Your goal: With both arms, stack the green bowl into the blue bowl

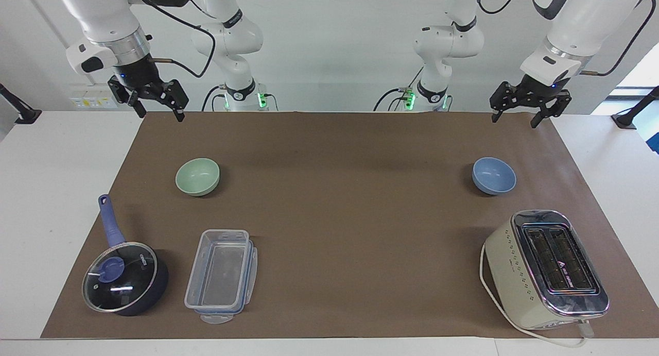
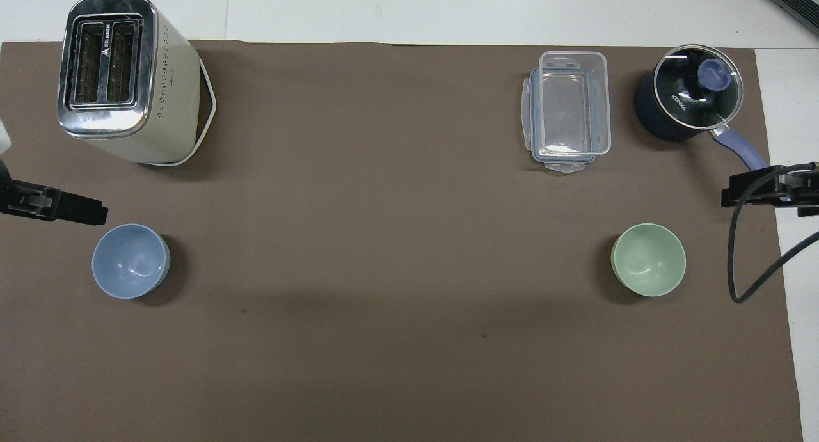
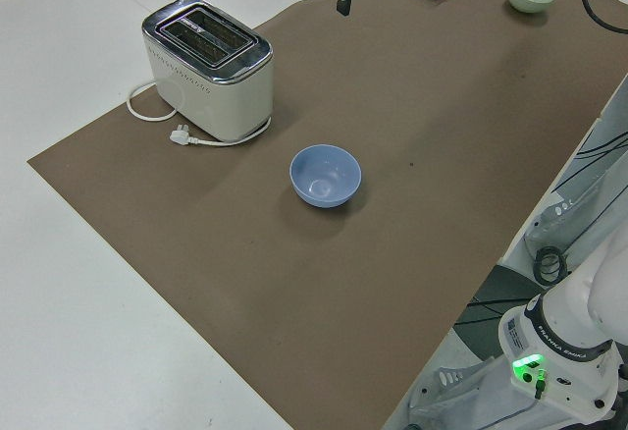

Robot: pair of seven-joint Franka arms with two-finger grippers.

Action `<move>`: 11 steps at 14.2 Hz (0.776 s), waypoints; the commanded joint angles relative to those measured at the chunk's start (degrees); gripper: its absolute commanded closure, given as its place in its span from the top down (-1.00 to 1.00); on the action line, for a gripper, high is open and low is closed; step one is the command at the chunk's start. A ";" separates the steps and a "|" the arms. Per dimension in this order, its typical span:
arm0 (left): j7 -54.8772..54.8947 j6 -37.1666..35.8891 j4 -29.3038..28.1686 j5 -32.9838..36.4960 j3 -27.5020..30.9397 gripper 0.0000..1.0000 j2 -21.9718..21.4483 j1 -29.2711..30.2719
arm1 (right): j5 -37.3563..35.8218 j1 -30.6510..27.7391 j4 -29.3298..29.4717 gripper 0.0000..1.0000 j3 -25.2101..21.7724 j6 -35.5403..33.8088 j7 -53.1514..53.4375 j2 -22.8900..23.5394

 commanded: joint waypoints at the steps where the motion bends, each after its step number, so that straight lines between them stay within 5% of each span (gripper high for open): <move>1: 0.02 1.55 -1.89 0.68 -0.16 1.00 -1.43 0.36 | -0.11 -0.33 -0.43 1.00 0.11 -0.33 -0.49 -0.64; 11: -0.41 2.42 -1.89 0.42 -0.07 1.00 -1.34 0.45 | -0.11 -0.33 -0.43 1.00 0.11 -0.33 -0.58 -0.64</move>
